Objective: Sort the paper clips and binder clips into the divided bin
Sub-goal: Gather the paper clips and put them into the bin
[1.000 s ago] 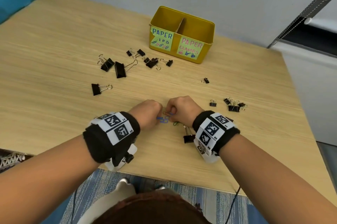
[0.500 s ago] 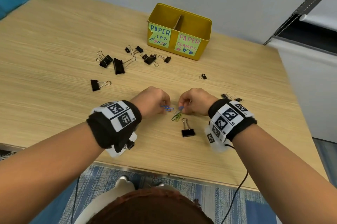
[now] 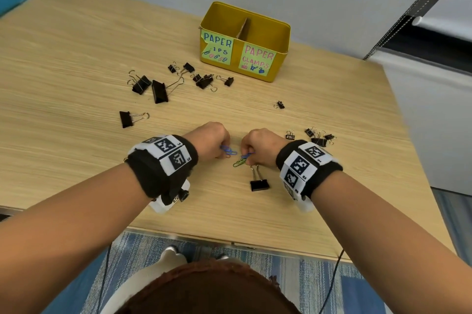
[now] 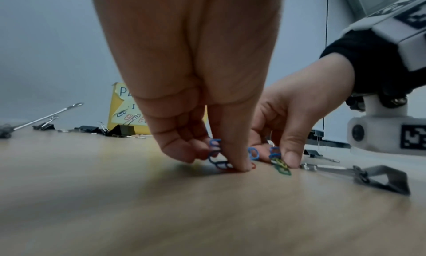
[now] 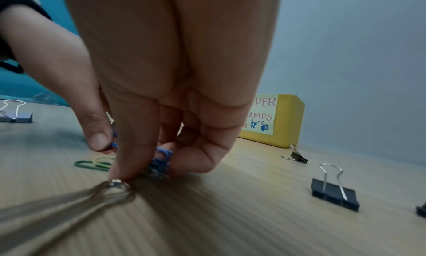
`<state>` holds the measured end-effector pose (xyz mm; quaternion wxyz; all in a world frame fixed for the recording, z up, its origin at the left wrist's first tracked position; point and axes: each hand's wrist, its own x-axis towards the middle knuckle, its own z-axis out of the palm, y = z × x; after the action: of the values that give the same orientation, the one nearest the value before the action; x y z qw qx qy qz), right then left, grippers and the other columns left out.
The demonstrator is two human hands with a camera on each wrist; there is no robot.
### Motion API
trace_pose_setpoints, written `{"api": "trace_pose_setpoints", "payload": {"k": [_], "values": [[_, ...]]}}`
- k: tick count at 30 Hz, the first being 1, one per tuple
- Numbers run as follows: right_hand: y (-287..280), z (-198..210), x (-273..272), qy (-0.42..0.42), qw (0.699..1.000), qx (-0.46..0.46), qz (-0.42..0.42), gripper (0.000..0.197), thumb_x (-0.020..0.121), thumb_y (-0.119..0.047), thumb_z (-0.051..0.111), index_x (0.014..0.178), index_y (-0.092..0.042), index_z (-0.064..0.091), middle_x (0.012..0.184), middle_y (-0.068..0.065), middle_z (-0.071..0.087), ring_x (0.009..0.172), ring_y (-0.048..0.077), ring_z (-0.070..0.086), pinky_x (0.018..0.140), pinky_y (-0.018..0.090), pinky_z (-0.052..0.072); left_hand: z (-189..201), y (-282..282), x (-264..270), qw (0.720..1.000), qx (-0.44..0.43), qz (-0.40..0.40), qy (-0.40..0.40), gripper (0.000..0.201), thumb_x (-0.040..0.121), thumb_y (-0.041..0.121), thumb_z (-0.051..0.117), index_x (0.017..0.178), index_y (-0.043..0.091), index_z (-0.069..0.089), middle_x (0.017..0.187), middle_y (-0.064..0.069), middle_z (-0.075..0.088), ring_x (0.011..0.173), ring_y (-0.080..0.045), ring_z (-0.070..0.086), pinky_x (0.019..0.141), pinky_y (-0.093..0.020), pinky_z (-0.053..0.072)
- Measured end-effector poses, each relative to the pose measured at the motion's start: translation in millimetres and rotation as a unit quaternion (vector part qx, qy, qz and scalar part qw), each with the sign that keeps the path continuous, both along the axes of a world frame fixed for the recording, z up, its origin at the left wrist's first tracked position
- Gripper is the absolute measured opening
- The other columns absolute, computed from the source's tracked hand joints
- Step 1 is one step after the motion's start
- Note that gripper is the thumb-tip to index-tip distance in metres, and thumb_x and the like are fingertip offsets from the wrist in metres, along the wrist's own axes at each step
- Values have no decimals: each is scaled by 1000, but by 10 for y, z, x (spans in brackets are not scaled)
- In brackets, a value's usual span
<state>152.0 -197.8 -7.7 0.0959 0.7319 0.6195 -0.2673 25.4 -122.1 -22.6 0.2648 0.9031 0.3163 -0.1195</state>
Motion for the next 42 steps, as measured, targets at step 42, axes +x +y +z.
{"api": "trace_pose_setpoints", "payload": {"k": [42], "values": [[78,18,312,140,978,80,-132,12,84,-10,64,88,-17,56,84,4,53,57,5,45,55,15,39,-61,-196,-47,986,-10,-162,39,18,86,13,59,101,4,65,106,-11,63,89,-22,56,71,-22,36]]}}
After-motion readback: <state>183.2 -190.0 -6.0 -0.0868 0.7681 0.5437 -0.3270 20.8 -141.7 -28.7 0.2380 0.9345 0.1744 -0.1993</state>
